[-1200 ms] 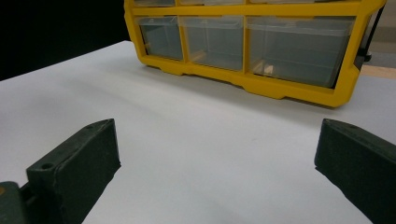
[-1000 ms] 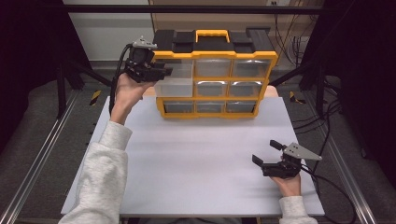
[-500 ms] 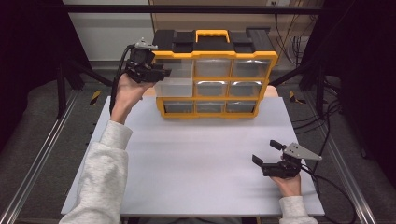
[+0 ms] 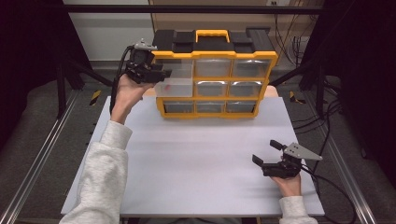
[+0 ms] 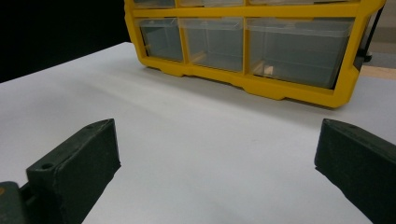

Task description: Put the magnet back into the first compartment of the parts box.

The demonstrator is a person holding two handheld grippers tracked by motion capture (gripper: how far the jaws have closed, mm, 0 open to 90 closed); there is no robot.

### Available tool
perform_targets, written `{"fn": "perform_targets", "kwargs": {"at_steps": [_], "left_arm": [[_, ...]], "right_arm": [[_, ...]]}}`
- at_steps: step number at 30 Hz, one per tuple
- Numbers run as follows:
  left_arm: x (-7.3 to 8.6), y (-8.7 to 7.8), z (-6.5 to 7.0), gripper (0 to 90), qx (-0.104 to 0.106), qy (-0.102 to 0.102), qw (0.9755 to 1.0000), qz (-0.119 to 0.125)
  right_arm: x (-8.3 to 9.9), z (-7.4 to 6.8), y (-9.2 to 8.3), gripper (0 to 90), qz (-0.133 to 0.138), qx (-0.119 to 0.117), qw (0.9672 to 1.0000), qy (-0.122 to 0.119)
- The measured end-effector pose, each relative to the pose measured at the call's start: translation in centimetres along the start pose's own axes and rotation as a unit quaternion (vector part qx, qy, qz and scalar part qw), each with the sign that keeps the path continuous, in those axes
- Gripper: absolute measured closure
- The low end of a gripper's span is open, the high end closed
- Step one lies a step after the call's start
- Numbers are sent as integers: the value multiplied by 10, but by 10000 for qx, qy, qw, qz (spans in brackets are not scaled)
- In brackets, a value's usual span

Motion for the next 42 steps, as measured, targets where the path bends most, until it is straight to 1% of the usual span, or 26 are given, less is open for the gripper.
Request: {"fn": "perform_targets", "kwargs": {"at_steps": [2, 3, 5, 6, 9, 11, 12, 14, 15, 18, 21, 23, 24, 27, 29, 31, 32, 33, 35, 37, 42], "left_arm": [[-1, -3, 0, 542, -29, 10, 9999, 96], [-2, -4, 1, 529, 5, 3, 9999, 142], [-3, -9, 1, 518, -12, 16, 9997, 227], [-4, -12, 2, 502, 22, -35, 9995, 321], [-4, -20, 3, 451, 88, -60, 9990, 438], [-3, -25, 5, 398, 82, -21, 9987, 499], [-3, -28, 5, 383, 67, 39, 9983, 570], [-1, -34, 7, 345, 77, 57, 9977, 665], [1, -37, 8, 329, 146, -29, 9974, 701], [4, -44, 10, 282, 201, -94, 9962, 843], [9, -49, 13, 229, 221, -85, 9951, 962], [14, -51, 14, 198, 193, -15, 9949, 988], [15, -53, 14, 183, 157, 48, 9945, 1038], [20, -58, 14, 141, 155, 22, 9929, 1179], [24, -61, 14, 104, 140, 32, 9926, 1210], [29, -64, 14, 79, 174, 24, 9921, 1242], [32, -66, 15, 72, 191, 2, 9916, 1280], [36, -67, 17, 59, 236, -73, 9917, 1264], [41, -70, 17, 45, 257, -67, 9914, 1284], [48, -73, 19, 37, 285, -86, 9903, 1360], [68, -77, 22, 20, 326, -117, 9892, 1424]], "right_arm": [[0, 0, 0, 3, 1, -1, 10000, 3], [0, 0, 0, 3, 2, 0, 10000, 1], [0, 0, 0, 3, -9, -5, 10000, 12], [0, 0, 0, 3, -11, -6, 10000, 7], [0, 0, 0, 3, -2, 3, 10000, 7], [0, 0, 0, 3, 5, 7, 10000, 14], [0, 0, 0, 3, 15, 10, 10000, 4], [0, 0, 0, 3, 6, 12, 10000, 14], [0, 0, 0, 3, 3, 12, 10000, 11], [0, 0, 0, 3, 7, 12, 10000, 6], [0, 0, 0, 3, 0, 16, 10000, 7], [0, 0, 0, 3, -2, 20, 10000, -2], [0, 0, 0, 3, -1, 20, 10000, 0], [0, 0, 0, 3, 0, 14, 10000, 0], [0, 0, 0, 3, 1, 12, 10000, 10], [0, 0, 0, 3, 17, 17, 10000, -3], [0, 0, 0, 3, 14, 20, 10000, 2], [0, 1, 0, 3, 15, 24, 10000, 0], [0, 0, 0, 3, 13, 18, 10000, 4], [0, 0, 0, 3, 7, 13, 10000, 13], [-1, 1, 0, 3, 25, 19, 10000, 3]]}}
Point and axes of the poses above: each handheld gripper's, and its own axes: y roughly forward along the jaws, x roughly out of its underside, z roughly to its right, the point moved 5 cm from there along y, roughly forward along the jaws, and after that the axes turned 6 degrees about z, right-handed, at the moved point
